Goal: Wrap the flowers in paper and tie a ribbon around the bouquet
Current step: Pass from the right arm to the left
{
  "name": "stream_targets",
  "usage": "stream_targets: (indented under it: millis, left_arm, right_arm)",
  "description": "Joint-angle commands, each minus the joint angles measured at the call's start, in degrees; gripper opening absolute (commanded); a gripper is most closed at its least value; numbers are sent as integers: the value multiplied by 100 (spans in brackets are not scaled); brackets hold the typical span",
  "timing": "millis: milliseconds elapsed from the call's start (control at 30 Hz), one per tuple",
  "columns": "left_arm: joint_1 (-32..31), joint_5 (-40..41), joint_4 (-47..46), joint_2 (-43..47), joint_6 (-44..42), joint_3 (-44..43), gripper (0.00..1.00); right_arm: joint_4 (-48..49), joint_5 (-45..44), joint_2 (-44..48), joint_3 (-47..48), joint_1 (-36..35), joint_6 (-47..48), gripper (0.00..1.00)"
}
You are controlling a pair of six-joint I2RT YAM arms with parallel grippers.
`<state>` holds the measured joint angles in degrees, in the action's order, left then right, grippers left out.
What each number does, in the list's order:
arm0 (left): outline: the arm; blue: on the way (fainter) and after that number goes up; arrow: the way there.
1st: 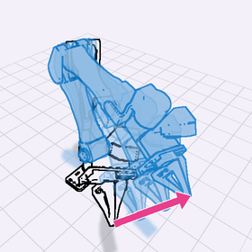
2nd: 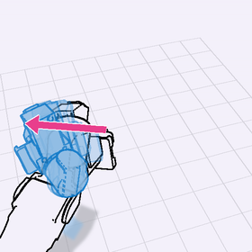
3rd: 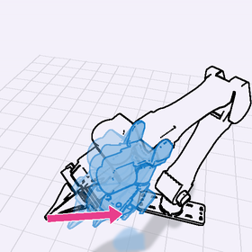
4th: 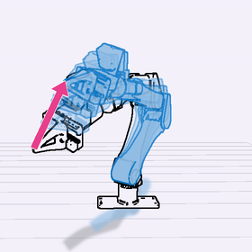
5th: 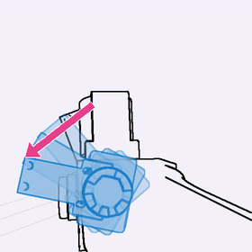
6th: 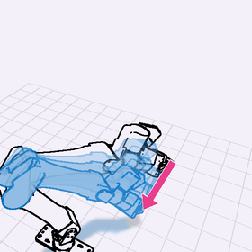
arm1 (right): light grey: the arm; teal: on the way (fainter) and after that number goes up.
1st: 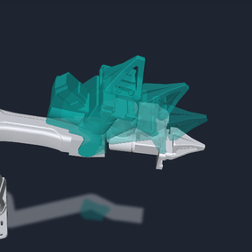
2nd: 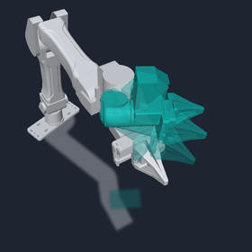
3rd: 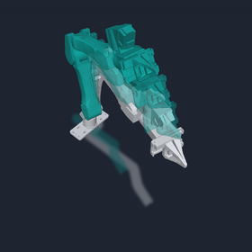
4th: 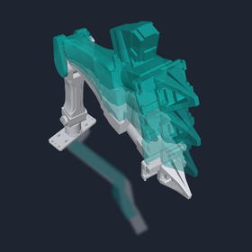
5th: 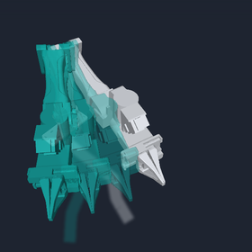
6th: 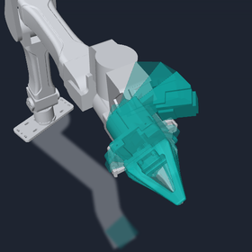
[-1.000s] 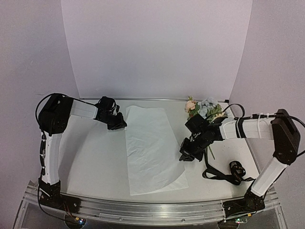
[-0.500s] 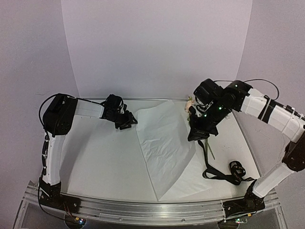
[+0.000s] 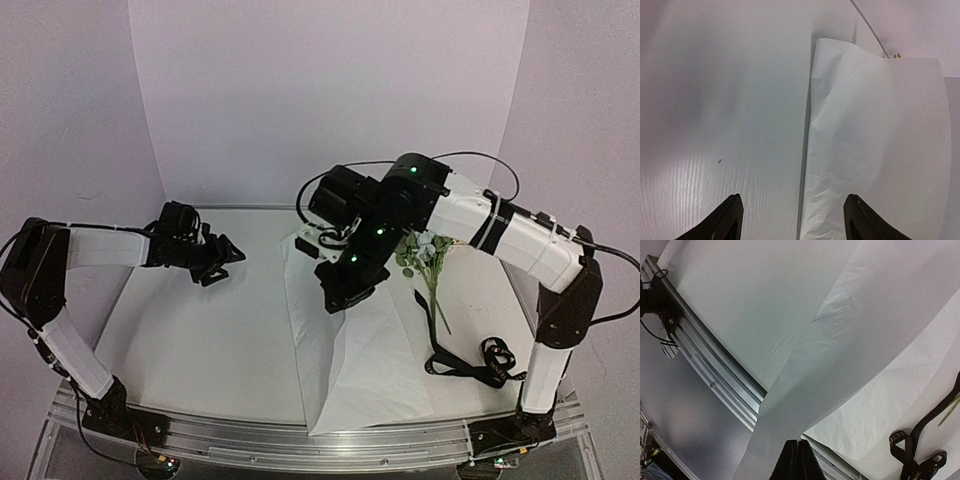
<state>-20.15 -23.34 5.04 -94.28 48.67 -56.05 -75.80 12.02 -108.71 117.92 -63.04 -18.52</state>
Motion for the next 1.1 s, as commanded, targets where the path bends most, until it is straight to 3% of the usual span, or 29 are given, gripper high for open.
stream_targets:
  millis: [0, 167, 300, 433, 500, 667, 1067]
  left_arm:
    - [423, 350, 345, 1092, 81, 680, 74]
    - [943, 571, 1195, 2058, -242, 826, 86]
    - [1102, -125, 1442, 2394, -686, 571, 96]
    - [1063, -1074, 1583, 2307, -984, 111, 97]
    - [816, -1330, 1647, 2175, -1079, -101, 97]
    - [-260, -1033, 1570, 1818, -1194, -392, 98]
    - [-1802, -589, 1354, 558, -1175, -1336, 96]
  right_arm:
    - [-336, 87, -462, 589, -496, 465, 0]
    - [150, 264, -1036, 1109, -804, 439, 0]
    - [717, 463, -1238, 1230, -862, 258, 0]
    - [1004, 623, -1208, 1159, -918, 224, 0]
    - [1088, 644, -1084, 1001, -955, 263, 0]
    - [1160, 590, -652, 551, -1000, 395, 0]
    - [746, 731, 147, -81, -1000, 652, 0]
